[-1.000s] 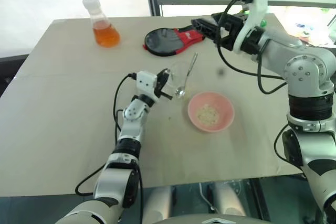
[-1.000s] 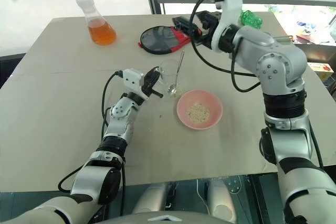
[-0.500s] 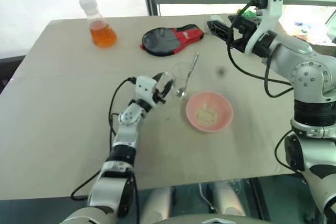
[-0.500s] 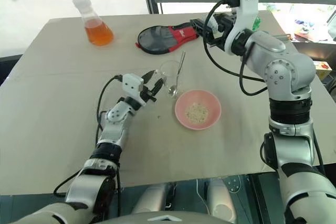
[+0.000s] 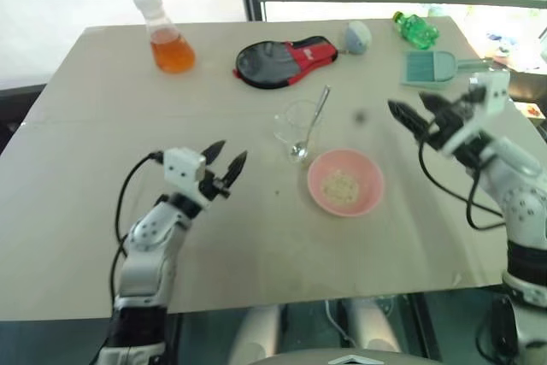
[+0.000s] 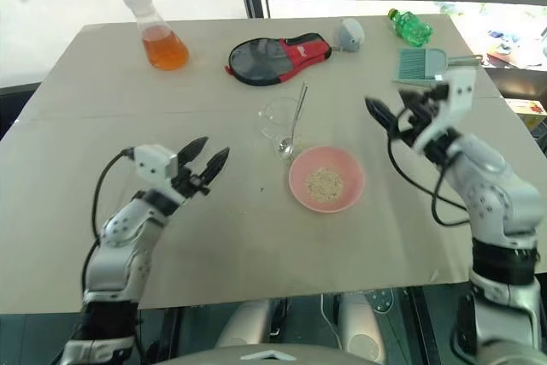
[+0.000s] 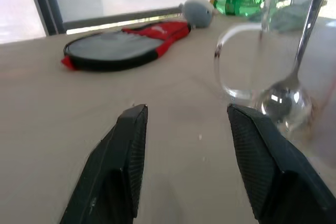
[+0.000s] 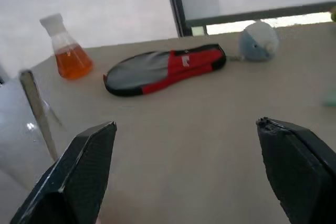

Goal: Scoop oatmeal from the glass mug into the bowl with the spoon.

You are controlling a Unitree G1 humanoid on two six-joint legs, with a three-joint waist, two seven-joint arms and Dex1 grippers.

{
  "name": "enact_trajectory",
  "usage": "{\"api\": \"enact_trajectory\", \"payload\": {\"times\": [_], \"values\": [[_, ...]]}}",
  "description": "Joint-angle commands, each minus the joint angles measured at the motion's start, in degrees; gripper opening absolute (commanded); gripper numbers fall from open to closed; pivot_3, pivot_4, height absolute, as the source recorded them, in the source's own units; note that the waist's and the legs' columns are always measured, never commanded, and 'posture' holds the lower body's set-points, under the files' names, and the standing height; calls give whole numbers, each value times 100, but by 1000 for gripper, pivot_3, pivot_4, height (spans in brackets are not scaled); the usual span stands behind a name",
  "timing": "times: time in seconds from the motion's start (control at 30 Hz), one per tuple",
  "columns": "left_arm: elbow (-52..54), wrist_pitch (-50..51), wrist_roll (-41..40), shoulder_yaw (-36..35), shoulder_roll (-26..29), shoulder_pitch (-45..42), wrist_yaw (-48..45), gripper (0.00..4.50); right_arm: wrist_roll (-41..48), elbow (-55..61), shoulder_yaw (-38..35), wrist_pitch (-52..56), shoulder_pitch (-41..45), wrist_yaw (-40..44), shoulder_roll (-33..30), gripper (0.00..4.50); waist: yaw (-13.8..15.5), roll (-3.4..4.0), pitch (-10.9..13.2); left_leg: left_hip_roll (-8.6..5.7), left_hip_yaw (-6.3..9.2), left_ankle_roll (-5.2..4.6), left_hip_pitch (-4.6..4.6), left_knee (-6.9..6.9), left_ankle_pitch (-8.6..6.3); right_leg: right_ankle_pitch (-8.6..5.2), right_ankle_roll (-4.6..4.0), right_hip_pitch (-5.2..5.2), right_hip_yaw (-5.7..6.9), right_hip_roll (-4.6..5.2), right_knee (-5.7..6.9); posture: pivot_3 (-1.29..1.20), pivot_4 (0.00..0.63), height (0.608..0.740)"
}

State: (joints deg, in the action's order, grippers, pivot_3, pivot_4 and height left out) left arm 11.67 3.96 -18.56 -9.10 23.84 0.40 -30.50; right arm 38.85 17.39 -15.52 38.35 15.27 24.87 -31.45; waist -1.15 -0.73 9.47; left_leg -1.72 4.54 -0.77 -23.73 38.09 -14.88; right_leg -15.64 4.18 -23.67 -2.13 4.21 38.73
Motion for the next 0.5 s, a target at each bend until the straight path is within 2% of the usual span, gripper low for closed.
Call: {"api": "enact_trajectory", "payload": {"times": [0.03, 0.17, 0.27, 0.37, 0.5], "values": [[681, 305, -258, -311, 177, 681, -80, 4354, -377, 129, -304, -925, -1061, 795, -177, 4500, 15, 5, 2, 2, -1, 0, 4, -1, 0, 0, 0, 6, 0, -1, -4, 0, 150, 740], [919, 689, -119, -392, 213, 1374, 162, 4473, -803, -189, -342, -1981, -2157, 1495, -165, 4500, 16, 13, 8, 3, -12, -2, 28, 0, -1, 0, 1, 24, -12, -4, 4, 0, 150, 740], [1073, 926, -171, -428, 167, 1746, 257, 4473, -1041, -408, -351, -2680, -2747, 1843, -79, 4500, 22, 14, 11, 14, -14, -6, 121, -8, -6, -5, 2, 122, -7, -10, -23, 0, 150, 740], [1353, 994, -276, -488, 118, 2135, 252, 4473, -1167, -616, -284, -3162, -3276, 2246, -88, 4500, 30, 15, 10, 33, -13, -6, 146, -15, -7, -15, -16, 159, 2, -17, -62, 0, 150, 740], [1522, 858, -183, -474, 87, 2634, 158, 4473, -1253, -873, -201, -3534, -3465, 2513, -61, 4500, 25, 13, 10, 34, -25, -8, 159, -28, -9, -12, -16, 170, -13, -12, -76, 0, 150, 740]]}}
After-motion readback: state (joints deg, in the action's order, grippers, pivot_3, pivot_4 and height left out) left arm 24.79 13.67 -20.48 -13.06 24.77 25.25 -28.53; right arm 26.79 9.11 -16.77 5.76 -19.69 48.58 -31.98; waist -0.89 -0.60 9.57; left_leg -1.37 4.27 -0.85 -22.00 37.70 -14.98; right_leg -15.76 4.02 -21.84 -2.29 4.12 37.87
